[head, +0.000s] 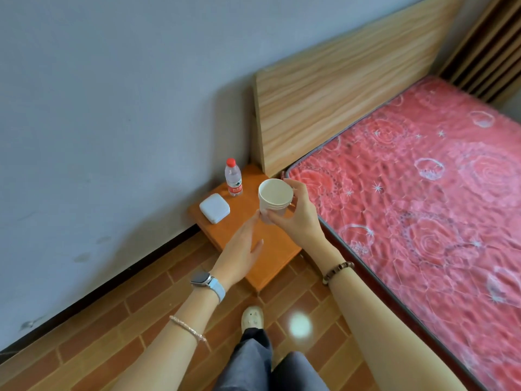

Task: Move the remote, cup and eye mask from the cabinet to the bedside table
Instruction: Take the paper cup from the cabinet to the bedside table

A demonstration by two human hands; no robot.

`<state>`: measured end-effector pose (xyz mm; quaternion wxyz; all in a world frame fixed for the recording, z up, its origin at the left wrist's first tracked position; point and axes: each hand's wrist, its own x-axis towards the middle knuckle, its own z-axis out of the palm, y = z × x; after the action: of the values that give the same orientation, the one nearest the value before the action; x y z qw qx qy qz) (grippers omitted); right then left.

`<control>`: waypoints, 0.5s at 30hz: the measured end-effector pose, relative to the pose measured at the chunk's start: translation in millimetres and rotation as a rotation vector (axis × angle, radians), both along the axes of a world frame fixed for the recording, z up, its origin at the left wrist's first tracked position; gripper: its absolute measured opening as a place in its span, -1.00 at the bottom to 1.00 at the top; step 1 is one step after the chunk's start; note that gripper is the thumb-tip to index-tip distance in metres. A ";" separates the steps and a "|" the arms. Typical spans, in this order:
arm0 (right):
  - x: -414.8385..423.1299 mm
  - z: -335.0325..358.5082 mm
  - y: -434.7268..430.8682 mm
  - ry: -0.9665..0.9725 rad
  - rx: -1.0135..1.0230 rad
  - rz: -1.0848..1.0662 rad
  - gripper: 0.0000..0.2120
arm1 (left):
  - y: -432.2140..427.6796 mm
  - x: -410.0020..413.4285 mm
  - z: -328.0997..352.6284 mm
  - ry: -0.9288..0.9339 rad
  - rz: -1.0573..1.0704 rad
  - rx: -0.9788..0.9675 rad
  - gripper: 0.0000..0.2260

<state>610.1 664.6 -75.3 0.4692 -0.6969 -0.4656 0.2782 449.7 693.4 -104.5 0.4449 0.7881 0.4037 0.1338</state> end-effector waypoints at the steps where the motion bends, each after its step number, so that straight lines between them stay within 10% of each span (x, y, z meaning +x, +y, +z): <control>1: 3.1 -3.3 12.4 0.000 -0.001 0.002 -0.32 | 12.5 3.2 -2.5 0.001 -0.001 -0.005 -0.44; 15: 33.8 -100.5 120.5 -0.005 -0.116 0.115 -0.35 | 115.9 36.5 -69.4 -0.020 0.169 -0.287 -0.54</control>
<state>643.8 785.1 -175.8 0.4103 -0.6957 -0.4890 0.3294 486.2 809.3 -173.9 0.5440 0.6784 0.4790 0.1197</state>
